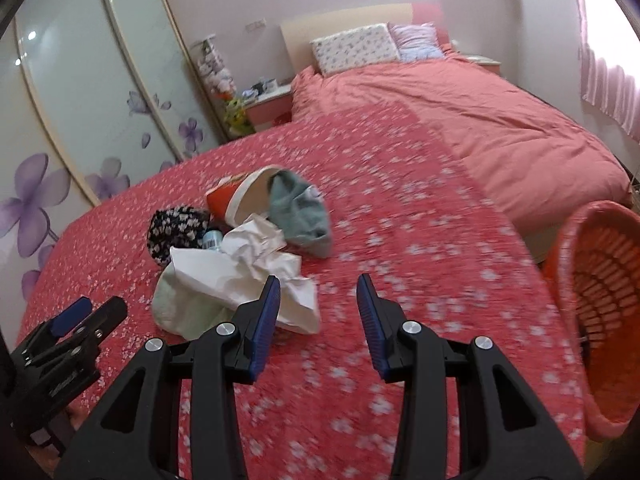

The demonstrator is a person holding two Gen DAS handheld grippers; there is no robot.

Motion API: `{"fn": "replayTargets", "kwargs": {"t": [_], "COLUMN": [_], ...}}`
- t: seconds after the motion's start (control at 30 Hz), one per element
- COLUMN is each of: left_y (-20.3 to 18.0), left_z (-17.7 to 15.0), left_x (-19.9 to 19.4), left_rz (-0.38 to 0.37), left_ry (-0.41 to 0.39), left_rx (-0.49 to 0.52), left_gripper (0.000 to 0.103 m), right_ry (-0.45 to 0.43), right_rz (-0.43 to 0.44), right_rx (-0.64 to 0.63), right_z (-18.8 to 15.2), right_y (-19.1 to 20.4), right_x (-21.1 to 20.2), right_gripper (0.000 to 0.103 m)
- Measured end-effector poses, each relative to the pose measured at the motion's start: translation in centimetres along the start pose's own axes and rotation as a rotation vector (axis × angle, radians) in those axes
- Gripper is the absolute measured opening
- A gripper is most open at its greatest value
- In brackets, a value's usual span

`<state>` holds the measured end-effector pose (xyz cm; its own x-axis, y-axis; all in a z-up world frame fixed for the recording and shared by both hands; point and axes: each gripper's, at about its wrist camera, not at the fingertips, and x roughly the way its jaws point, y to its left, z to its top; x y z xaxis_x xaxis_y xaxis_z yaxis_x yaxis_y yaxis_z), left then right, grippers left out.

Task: Collect trash
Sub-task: 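Grasp the white tissues with the right tool while the left grasps the pale green cloth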

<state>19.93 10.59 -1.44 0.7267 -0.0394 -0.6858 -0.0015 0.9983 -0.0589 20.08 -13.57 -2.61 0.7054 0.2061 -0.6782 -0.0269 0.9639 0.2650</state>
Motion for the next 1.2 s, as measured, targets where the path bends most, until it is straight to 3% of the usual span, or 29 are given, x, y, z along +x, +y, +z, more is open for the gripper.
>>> {"fn": "replayTargets", "kwargs": {"t": [0.33, 0.37, 0.4, 0.5, 0.87, 0.93, 1.2], "left_y": [1.1, 1.0, 0.9, 0.3, -2.1, -2.4, -2.6], "left_z": [0.0, 0.0, 0.0, 0.1, 0.2, 0.1, -0.1], "left_x": [1.3, 1.6, 1.8, 2.5, 6.0, 6.4, 7.0], "left_rz": [-0.053, -0.054, -0.058, -0.076, -0.126, -0.122, -0.147], "left_ry": [0.032, 0.035, 0.039, 0.054, 0.140, 0.149, 0.172], "left_rx": [-0.019, -0.016, -0.014, -0.006, 0.004, 0.008, -0.026], "left_gripper": [0.080, 0.080, 0.080, 0.079, 0.065, 0.062, 0.025], "right_ry": [0.054, 0.056, 0.056, 0.065, -0.057, -0.066, -0.067], "right_rz": [-0.046, -0.046, -0.043, -0.042, -0.092, -0.101, -0.113], "right_rx": [-0.047, -0.051, -0.054, -0.071, 0.002, 0.004, 0.028], "right_z": [-0.5, -0.5, -0.5, -0.7, -1.3, -1.2, -1.7], "right_y": [2.3, 2.3, 2.4, 2.6, -0.8, -1.2, -2.5], "right_x": [3.3, 3.5, 3.6, 3.6, -1.4, -1.7, -2.2], "right_gripper": [0.041, 0.037, 0.023, 0.010, 0.009, 0.009, 0.009]}}
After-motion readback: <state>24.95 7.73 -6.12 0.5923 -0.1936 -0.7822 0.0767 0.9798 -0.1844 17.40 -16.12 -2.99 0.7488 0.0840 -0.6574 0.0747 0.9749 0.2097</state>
